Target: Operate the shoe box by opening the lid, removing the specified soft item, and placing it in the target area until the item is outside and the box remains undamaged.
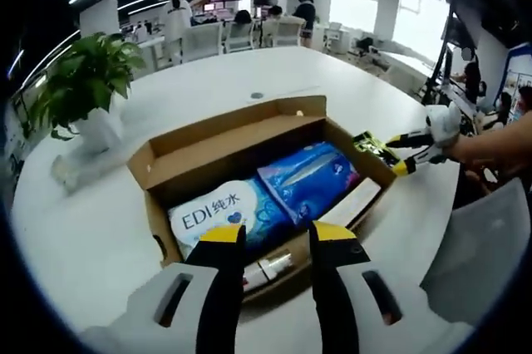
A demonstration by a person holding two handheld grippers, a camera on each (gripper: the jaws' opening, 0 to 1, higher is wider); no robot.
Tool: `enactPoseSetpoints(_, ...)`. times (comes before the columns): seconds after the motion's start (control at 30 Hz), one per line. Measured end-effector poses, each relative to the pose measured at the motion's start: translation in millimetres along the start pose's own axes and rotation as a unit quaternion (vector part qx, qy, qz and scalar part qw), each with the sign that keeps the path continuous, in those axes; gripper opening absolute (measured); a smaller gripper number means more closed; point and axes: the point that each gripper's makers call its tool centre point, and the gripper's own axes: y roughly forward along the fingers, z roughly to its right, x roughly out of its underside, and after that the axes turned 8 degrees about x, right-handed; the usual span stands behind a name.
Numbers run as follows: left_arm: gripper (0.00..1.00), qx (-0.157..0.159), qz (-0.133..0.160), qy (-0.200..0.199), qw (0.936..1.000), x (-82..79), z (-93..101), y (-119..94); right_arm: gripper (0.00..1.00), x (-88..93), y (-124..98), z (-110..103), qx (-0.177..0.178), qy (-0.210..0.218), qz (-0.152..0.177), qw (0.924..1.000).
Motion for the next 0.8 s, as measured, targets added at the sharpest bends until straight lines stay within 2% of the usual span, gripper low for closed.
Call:
enactPoseSetpoints(0.53, 0.31, -0.01, -0.002, 0.012, 0.9999, 4.5, -12.4, -7.6, 0.55, -2.9, 1.8, 2.3, -0.005, -0.009, -0.003, 0.9999)
enactPoseSetpoints(0.8, 0.33, -0.01, -0.001, 0.025, 0.9996, 1.1, -18.2, -10.2, 0.56, -8.2, -4.9, 2.6, -0.001, -0.009, 0.005, 0.9999)
